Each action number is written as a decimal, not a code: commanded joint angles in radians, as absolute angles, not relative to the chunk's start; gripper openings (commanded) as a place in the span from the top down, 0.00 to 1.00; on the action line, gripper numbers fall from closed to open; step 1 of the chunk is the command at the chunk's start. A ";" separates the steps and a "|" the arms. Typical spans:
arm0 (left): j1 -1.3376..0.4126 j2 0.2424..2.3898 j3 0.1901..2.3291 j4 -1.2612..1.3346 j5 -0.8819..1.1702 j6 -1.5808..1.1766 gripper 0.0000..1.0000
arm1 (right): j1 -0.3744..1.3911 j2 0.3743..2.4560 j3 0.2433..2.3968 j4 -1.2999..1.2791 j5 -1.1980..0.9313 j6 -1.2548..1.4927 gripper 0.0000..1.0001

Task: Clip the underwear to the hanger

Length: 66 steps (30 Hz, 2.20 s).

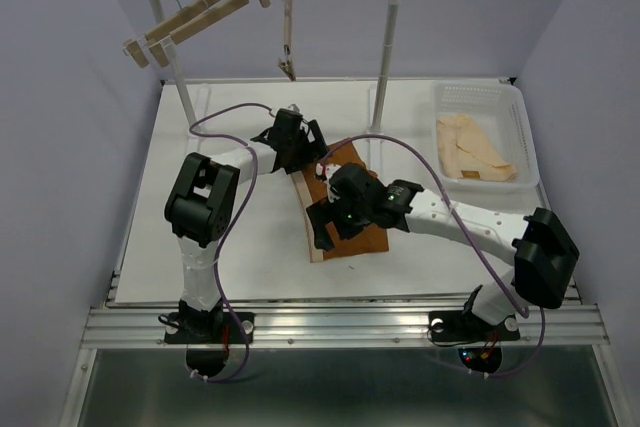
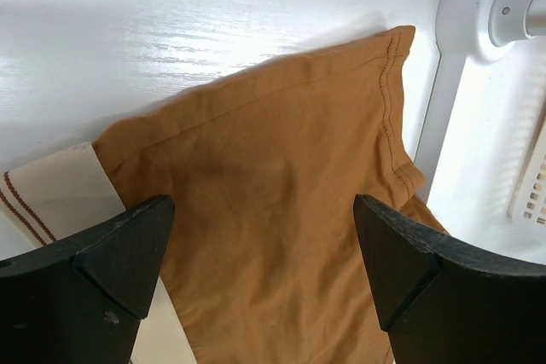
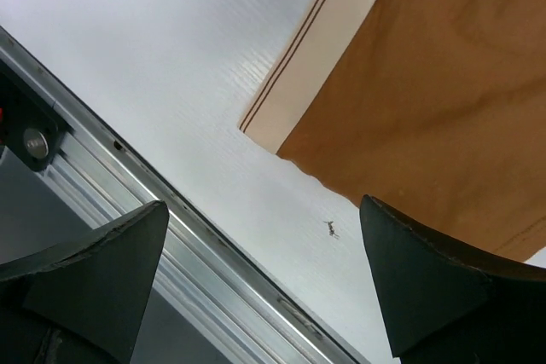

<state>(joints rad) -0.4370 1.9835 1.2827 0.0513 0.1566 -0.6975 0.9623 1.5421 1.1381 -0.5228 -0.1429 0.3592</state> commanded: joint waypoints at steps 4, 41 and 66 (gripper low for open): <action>-0.443 1.890 1.313 0.049 0.132 -0.647 0.01 | 0.870 1.574 1.115 -0.480 -0.071 0.408 0.00; -0.477 0.894 0.833 -0.316 -0.300 -0.640 0.01 | 0.730 1.529 1.130 -0.299 -0.219 0.298 0.00; -0.472 0.827 1.052 -0.252 -0.298 -0.477 0.01 | 0.572 2.194 1.565 -0.279 -0.167 0.385 0.00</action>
<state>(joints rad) -0.4759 0.8124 0.9741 -0.3077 -0.2825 -0.5186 0.6006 2.1788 1.6146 -0.2592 -0.2131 0.3580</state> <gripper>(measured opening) 0.989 0.995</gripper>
